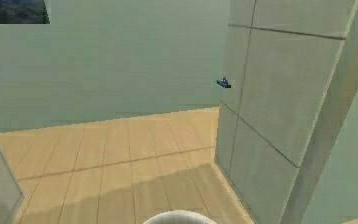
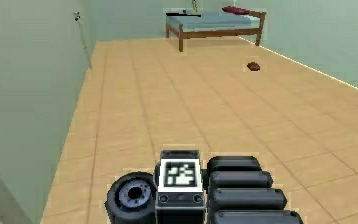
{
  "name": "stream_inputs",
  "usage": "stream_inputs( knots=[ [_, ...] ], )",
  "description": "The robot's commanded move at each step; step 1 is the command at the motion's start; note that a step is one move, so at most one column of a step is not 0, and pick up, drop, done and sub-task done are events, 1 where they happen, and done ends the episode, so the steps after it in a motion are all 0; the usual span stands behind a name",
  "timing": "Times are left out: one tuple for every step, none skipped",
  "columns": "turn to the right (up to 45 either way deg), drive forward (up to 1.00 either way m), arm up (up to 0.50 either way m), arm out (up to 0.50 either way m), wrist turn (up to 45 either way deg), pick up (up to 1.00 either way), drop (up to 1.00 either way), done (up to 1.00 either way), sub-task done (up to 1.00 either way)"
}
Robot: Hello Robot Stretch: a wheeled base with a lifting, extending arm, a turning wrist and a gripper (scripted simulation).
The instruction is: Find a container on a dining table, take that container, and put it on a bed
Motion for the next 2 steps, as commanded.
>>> stream_inputs(
  knots=[
    [18.0, 0.0, 0.0, 0.0, 0.0, 0.0, 0.0, 0.0, 0.0],
    [0.0, 0.15, 0.0, 0.0, 0.0, 0.0, 0.0, 0.0, 0.0]
  ],
)
